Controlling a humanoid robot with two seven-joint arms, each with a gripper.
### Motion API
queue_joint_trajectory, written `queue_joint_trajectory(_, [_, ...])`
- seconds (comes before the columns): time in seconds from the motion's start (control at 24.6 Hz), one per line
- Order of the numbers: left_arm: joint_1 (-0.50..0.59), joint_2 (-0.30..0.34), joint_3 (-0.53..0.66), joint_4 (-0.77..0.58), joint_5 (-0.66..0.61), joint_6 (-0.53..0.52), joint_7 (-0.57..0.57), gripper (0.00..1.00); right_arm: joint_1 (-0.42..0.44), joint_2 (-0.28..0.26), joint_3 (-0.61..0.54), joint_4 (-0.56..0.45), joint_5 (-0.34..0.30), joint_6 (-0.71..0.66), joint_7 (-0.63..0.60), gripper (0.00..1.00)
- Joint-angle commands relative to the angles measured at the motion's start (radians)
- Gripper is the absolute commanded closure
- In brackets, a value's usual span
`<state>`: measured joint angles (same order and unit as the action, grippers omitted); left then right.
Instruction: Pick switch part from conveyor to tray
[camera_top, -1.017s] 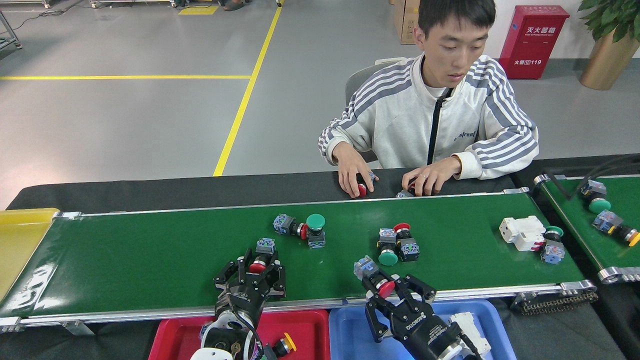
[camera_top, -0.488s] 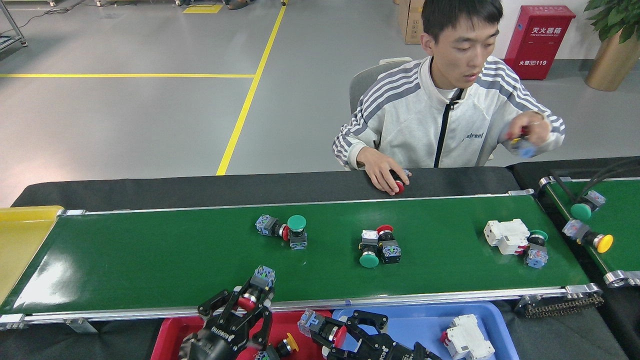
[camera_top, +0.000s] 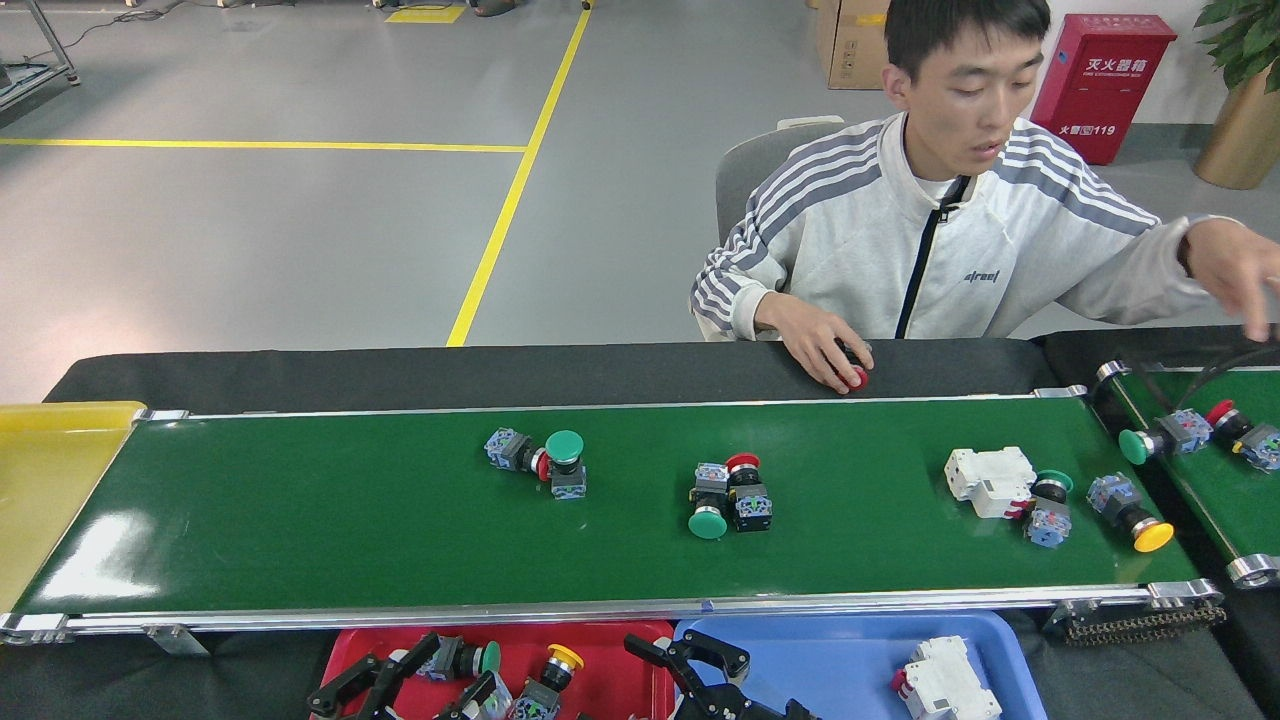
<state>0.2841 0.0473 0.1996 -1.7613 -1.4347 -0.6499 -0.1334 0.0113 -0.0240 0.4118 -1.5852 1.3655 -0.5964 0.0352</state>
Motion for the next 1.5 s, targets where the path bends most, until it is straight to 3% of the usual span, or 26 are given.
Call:
queue_joint_trajectory(0.0, [0.001,-0.003,0.058,-0.013,0.013,0.093,0.009,0.0,0.004,0.009,-0.108,-0.028,-0.009,0.006,-0.008,0.01])
queue_joint_trajectory(0.08, [0.003,-0.007,0.113,-0.01,0.023,0.223,0.028,0.0,0.045,0.036,-0.252,-0.038,-0.016,0.017,-0.014,0.02])
queue_joint_trajectory(0.16, [0.006,-0.004,0.155,-0.009,0.022,0.351,0.078,0.0,0.104,0.122,-0.393,-0.064,-0.017,0.061,-0.024,0.02])
queue_joint_trajectory(0.24, [0.01,0.002,0.189,-0.004,0.017,0.383,0.135,0.0,0.168,0.159,-0.515,-0.087,-0.017,0.144,-0.055,0.02])
queue_joint_trajectory(0.33, [0.021,0.005,0.196,-0.003,0.017,0.378,0.138,0.0,0.199,0.159,-0.559,-0.098,-0.016,0.24,-0.104,0.03])
queue_joint_trajectory(0.45, [0.029,0.008,0.179,-0.001,0.016,0.372,0.136,0.0,0.22,0.148,-0.558,-0.094,0.021,0.463,-0.124,0.04])
queue_joint_trajectory(0.53, [0.017,0.008,0.139,0.0,0.011,0.374,0.133,0.0,0.202,0.144,-0.556,-0.09,0.053,0.541,-0.118,0.04])
queue_joint_trajectory(0.65, [-0.069,0.019,0.075,0.057,0.007,0.386,0.123,0.0,0.157,0.141,-0.519,-0.087,0.067,0.563,-0.097,0.04])
queue_joint_trajectory(0.85, [-0.287,0.005,0.047,0.263,-0.144,0.391,0.1,0.0,0.064,0.139,-0.386,0.014,0.136,0.644,-0.074,0.04])
queue_joint_trajectory(1.02, [-0.329,0.014,-0.012,0.293,-0.153,0.388,0.097,0.0,-0.028,0.134,-0.269,0.122,0.136,0.776,-0.074,0.04])
queue_joint_trajectory(1.46, [-0.453,-0.015,-0.069,0.408,-0.155,0.424,0.043,0.0,-0.145,0.142,-0.258,0.252,0.135,0.799,-0.074,0.04])
